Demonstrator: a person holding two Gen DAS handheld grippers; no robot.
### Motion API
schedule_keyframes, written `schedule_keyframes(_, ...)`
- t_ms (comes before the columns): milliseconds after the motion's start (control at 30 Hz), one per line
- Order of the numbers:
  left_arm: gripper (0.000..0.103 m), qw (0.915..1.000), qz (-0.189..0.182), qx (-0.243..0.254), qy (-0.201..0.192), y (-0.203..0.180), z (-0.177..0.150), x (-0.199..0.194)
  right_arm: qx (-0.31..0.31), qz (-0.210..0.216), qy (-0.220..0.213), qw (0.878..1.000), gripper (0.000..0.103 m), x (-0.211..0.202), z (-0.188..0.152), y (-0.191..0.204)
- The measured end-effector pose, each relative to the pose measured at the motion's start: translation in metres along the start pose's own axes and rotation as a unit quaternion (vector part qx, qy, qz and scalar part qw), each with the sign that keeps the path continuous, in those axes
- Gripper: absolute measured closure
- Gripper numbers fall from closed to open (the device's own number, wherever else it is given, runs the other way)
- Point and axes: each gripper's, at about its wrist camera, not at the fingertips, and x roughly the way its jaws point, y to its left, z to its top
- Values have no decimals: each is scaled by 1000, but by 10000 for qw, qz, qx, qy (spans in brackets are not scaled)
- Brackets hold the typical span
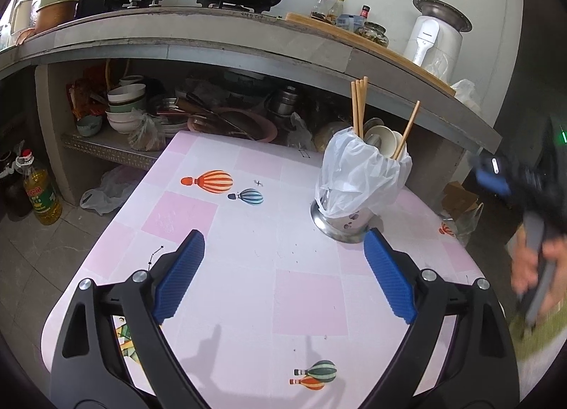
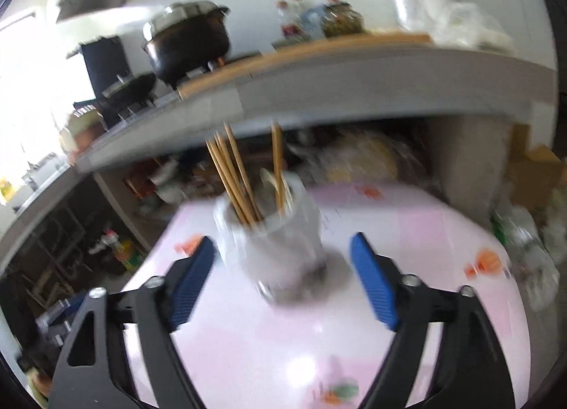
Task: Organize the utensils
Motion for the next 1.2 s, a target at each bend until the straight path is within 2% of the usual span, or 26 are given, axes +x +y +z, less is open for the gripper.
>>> schedule_keyframes(167, 15, 9997, 50, 118, 210, -7, -3, 0, 347, -153, 462, 9982, 14, -14, -62, -4)
schedule_keyframes(367, 15, 9995, 145, 150, 230, -16, -6, -8, 406, -276, 728, 9961, 14, -22, -92, -4)
schedule_keyframes(767, 12, 9992, 196, 289, 198, -40, -13, -20, 139, -530, 499, 9972, 7, -48, -91, 6)
schedule_keyframes(1200, 8, 9970, 629, 460, 33, -59, -7, -24, -231, -960, 73, 9951, 6, -72, -84, 7)
